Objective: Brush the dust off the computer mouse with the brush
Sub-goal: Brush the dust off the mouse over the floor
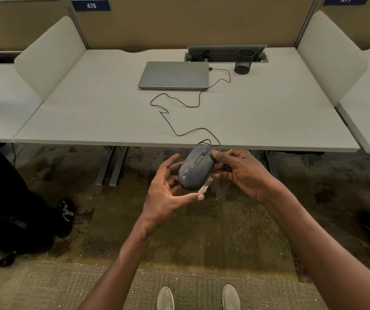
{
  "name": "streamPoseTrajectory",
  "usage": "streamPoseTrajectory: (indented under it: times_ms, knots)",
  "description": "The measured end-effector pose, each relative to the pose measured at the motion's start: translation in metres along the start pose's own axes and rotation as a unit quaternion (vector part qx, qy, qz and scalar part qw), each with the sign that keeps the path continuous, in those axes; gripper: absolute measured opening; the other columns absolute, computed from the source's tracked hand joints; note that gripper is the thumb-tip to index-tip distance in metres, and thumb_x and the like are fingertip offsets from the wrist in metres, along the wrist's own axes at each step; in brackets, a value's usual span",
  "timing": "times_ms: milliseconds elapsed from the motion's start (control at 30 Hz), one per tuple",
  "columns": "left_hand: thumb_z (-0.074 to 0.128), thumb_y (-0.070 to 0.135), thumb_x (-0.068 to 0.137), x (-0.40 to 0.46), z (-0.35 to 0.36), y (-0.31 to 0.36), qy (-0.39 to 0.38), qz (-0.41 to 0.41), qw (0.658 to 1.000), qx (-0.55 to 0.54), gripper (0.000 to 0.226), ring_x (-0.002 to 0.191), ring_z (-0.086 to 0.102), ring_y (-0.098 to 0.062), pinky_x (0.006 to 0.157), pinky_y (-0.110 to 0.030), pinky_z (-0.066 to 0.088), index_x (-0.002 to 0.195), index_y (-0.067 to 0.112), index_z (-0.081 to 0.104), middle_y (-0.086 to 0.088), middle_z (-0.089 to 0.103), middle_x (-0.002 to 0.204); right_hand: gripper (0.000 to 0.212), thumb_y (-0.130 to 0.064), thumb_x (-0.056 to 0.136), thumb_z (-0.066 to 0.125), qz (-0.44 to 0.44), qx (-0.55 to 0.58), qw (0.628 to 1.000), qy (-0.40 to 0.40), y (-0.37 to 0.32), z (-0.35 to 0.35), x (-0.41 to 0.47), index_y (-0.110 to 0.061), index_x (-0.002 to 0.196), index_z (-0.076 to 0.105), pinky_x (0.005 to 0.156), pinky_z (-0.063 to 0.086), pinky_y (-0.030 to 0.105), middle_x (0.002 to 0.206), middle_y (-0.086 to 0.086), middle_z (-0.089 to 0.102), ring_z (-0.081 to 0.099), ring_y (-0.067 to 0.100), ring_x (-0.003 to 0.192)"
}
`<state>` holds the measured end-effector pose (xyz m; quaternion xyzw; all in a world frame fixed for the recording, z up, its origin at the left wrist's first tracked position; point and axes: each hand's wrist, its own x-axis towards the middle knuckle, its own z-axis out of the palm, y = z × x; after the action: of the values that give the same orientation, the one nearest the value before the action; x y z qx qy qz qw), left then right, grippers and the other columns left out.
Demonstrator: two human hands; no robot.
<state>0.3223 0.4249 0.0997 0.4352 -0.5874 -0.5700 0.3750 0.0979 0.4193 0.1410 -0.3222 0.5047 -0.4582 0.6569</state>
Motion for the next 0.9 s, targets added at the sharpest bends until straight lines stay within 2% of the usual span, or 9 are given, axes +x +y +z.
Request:
streamPoseTrajectory:
  times_ms: [133,233,300,467,633,800,900]
  knots:
    - [0.095,0.034,0.051,-0.005,0.016,0.001,0.092,0.019,0.995,-0.033,0.105,0.125,0.062,-0.016,0.097,-0.032,0.056,0.142,0.023,0.043,0.000,0.054,0.140,0.042,-0.026,0.084,0.071,-0.015,0.035,0.999,0.035,0.005,0.008,-0.003,0.011,0.102,0.065,0.064,0.062,0.024,0.087,0.018,0.065,0.067,0.025,0.072]
    - [0.097,0.026,0.058,-0.006,0.022,0.004,0.134,0.024,0.989,-0.056,0.097,0.119,0.066,-0.014,0.093,-0.029,0.058,0.140,0.017,0.046,-0.004,0.058,0.135,0.043,-0.022,0.092,0.067,-0.029,0.053,0.997,0.054,0.011,0.013,-0.004,0.016,0.110,0.061,0.065,0.062,0.023,0.087,0.020,0.065,0.068,0.026,0.072]
    - [0.091,0.018,0.060,-0.006,0.023,0.006,0.152,0.030,0.985,-0.069,0.091,0.113,0.069,-0.010,0.090,-0.025,0.059,0.139,0.010,0.047,-0.003,0.061,0.129,0.035,-0.021,0.095,0.065,-0.035,0.065,0.995,0.064,0.014,0.016,-0.006,0.012,0.105,0.064,0.063,0.061,0.022,0.084,0.018,0.066,0.069,0.024,0.072]
    - [0.086,0.015,0.059,-0.006,0.022,0.008,0.165,0.034,0.982,-0.083,0.078,0.108,0.071,-0.010,0.088,-0.027,0.060,0.130,0.008,0.055,0.003,0.067,0.118,0.030,-0.020,0.097,0.063,-0.035,0.085,0.993,0.075,0.017,0.020,-0.010,0.010,0.103,0.064,0.061,0.060,0.020,0.085,0.019,0.066,0.070,0.021,0.069]
    - [0.086,0.015,0.059,-0.004,0.016,0.006,0.162,0.031,0.983,-0.080,0.077,0.111,0.071,-0.013,0.088,-0.029,0.061,0.130,0.006,0.057,0.002,0.068,0.120,0.026,-0.021,0.096,0.064,-0.021,0.082,0.993,0.079,0.018,0.020,-0.015,0.005,0.096,0.065,0.063,0.061,0.022,0.083,0.017,0.067,0.070,0.022,0.070]
    - [0.086,0.018,0.059,-0.004,0.009,0.007,0.169,0.042,0.982,-0.077,0.078,0.112,0.070,-0.013,0.088,-0.029,0.060,0.130,0.006,0.058,0.003,0.067,0.121,0.034,-0.027,0.093,0.066,-0.006,0.078,0.996,0.052,0.017,0.009,-0.019,0.006,0.103,0.066,0.073,0.064,0.027,0.085,0.013,0.068,0.068,0.021,0.080]
    - [0.085,0.014,0.059,-0.004,0.006,0.007,0.170,0.046,0.981,-0.080,0.073,0.109,0.071,-0.009,0.084,-0.023,0.060,0.128,0.010,0.059,0.005,0.067,0.118,0.039,-0.029,0.084,0.071,0.003,0.018,0.998,0.055,0.010,-0.005,-0.026,0.003,0.106,0.068,0.086,0.062,0.031,0.095,0.012,0.069,0.071,0.020,0.086]
